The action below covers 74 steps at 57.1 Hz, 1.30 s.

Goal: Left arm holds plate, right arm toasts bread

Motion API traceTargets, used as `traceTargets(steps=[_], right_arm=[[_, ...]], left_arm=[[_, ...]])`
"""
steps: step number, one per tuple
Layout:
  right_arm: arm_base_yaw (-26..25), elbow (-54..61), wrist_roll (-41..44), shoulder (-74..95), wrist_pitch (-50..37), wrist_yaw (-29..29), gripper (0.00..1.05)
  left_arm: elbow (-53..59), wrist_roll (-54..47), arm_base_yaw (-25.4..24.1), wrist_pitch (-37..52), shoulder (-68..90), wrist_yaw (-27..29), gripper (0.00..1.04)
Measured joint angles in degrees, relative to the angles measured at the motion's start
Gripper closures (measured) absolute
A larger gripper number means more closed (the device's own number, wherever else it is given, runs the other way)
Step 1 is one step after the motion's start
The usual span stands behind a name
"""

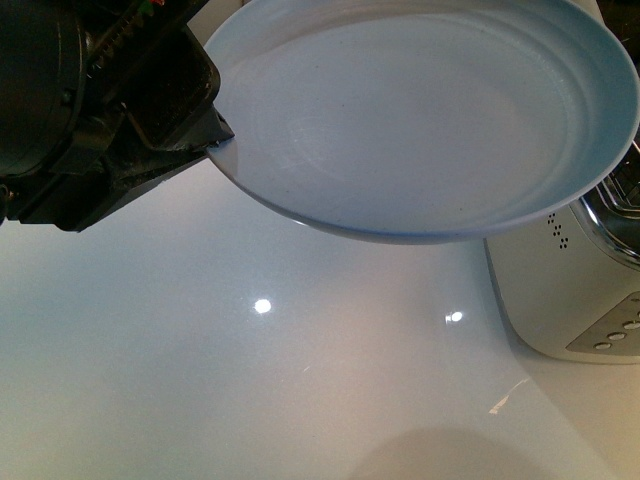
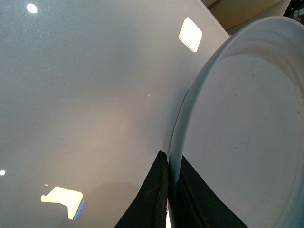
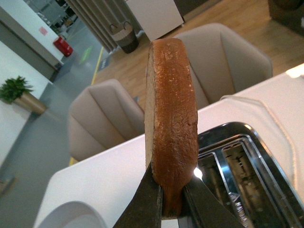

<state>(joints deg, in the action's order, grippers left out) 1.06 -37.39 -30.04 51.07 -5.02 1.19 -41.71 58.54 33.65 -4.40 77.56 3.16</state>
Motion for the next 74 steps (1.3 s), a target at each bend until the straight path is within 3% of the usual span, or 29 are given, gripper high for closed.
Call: traceTargets(steps=[11,27,74], right_arm=[[1.4,4.7,10.6,2.6,-4.7,5.5,1.02],[5.5,8.3,19.5,11.6,-14.3,9.9,1.02],[7.5,10.0,24.8,25.6,-23.0,12.8,1.02]], left_arm=[[0.0,0.0,0.0,0.0,0.0,0.0,1.02],[0.0,0.0,0.0,0.0,0.0,0.0,1.02],[0.0,0.0,0.0,0.0,0.0,0.0,1.02]])
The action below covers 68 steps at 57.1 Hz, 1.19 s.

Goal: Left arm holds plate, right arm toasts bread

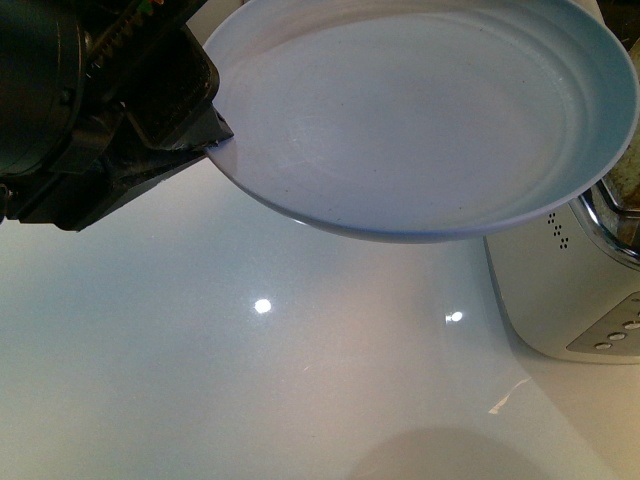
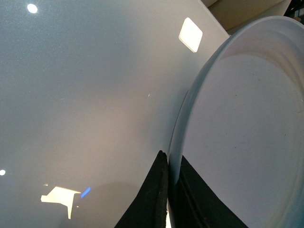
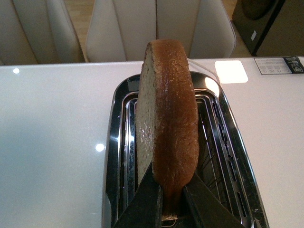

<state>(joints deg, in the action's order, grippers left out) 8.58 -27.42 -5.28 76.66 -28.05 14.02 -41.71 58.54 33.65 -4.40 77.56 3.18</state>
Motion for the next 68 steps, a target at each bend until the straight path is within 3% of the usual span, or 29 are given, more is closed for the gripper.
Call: traceTargets(steps=[30,47,59,68], right_arm=[[2.3,0.0,2.0,8.2,-2.3,2.4,1.01],[2.7,0.0,2.1,9.1,-2.4,2.7,0.52],[1.8,1.9,1.1,3.4,-0.3,2.8,0.08],[1.2,4.2,-0.5,-3.9,3.4,3.1,0.09]], left_arm=[[0.0,0.0,0.0,0.0,0.0,0.0,1.02],[0.0,0.0,0.0,0.0,0.0,0.0,1.02],[0.0,0.0,0.0,0.0,0.0,0.0,1.02],[0.0,0.0,0.0,0.0,0.0,0.0,1.02]])
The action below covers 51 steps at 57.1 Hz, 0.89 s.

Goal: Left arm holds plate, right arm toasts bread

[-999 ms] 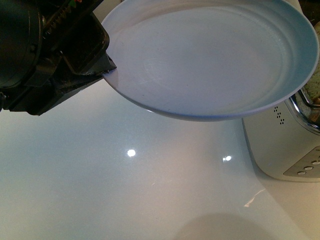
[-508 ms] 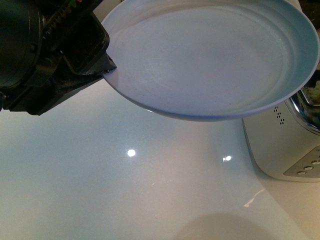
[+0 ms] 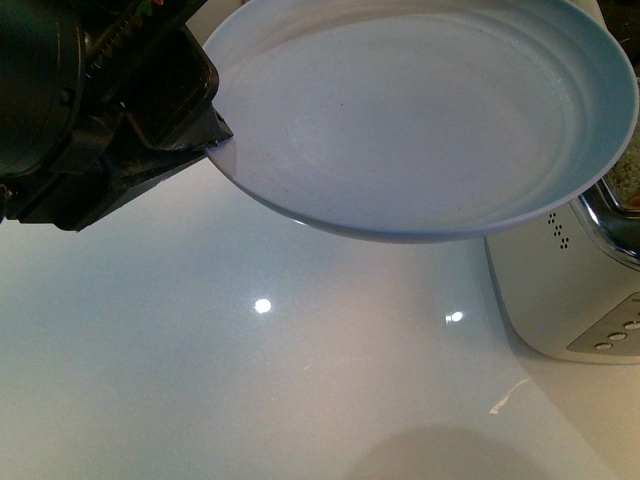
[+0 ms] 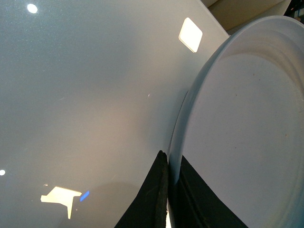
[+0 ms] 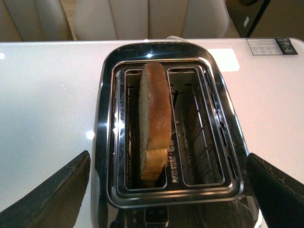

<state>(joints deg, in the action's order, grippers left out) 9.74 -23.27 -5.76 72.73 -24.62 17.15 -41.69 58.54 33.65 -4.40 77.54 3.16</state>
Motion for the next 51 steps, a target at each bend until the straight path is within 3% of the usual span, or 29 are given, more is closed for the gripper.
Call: traceTargets(steps=[16,27,32,37,49,51], right_arm=[[0.5,5.6,-2.6,-18.7,11.5,3.0,0.09],[0.6,6.3,-2.8,-20.1,10.8,2.3,0.1],[-1.1,12.1,1.1,-19.2,-6.5,-6.7,0.23],[-2.1,15.9,3.1,-20.5,-16.3,-10.0,0.35],[-4.8,18.9,4.8,-28.0,-15.1,-12.3,0.7],[-7.1,19.6,5.1,-29.8,-13.6,-16.1,0.79]], left_arm=[[0.0,0.0,0.0,0.0,0.0,0.0,1.02],[0.0,0.0,0.0,0.0,0.0,-0.1,1.02],[0.0,0.0,0.0,0.0,0.0,0.0,1.02],[0.0,0.0,0.0,0.0,0.0,-0.1,1.02],[0.0,0.0,0.0,0.0,-0.1,-0.1,1.02],[0.0,0.0,0.0,0.0,-0.1,-0.1,1.02]])
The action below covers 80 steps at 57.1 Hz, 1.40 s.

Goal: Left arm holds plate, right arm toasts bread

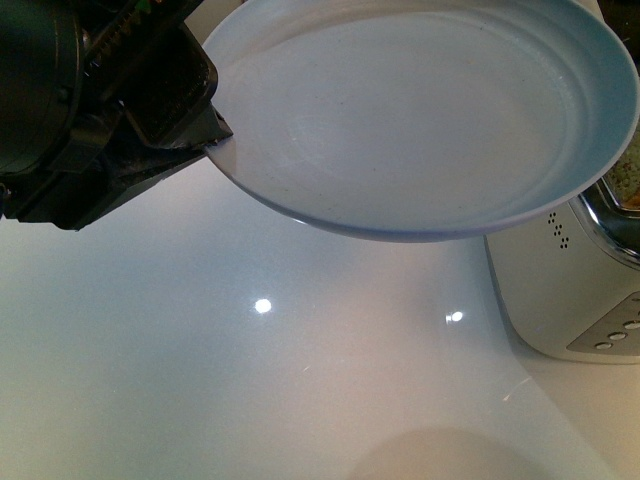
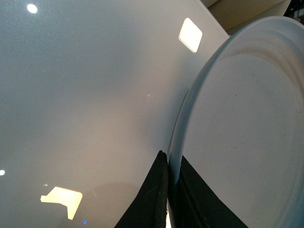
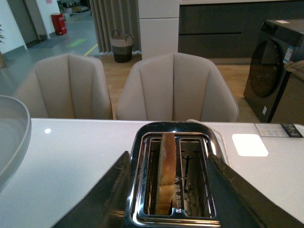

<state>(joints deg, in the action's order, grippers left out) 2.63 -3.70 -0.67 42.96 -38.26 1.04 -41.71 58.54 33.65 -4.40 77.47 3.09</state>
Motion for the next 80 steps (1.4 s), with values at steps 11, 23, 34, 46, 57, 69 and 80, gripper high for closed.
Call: traceTargets(steps=[11,23,34,46,57,69,80], right_arm=[[-2.4,2.6,0.4,-3.7,0.5,-0.9,1.03],[-2.4,2.7,0.4,-11.0,6.9,-1.0,1.03],[-2.4,2.7,0.4,-17.5,13.0,-1.0,1.03],[-2.4,2.7,0.4,-22.2,17.5,-1.0,1.03],[-2.4,2.7,0.4,-26.1,21.4,-1.0,1.03],[-2.4,2.7,0.4,-29.9,25.1,-1.0,1.03],[-2.4,2.7,0.4,-33.8,29.1,-0.9,1.03]], left_arm=[[0.0,0.0,0.0,0.0,0.0,0.0,1.02],[0.0,0.0,0.0,0.0,0.0,0.0,1.02],[0.0,0.0,0.0,0.0,0.0,0.0,1.02],[0.0,0.0,0.0,0.0,0.0,0.0,1.02],[0.0,0.0,0.0,0.0,0.0,0.0,1.02],[0.0,0.0,0.0,0.0,0.0,0.0,1.02],[0.0,0.0,0.0,0.0,0.0,0.0,1.02]])
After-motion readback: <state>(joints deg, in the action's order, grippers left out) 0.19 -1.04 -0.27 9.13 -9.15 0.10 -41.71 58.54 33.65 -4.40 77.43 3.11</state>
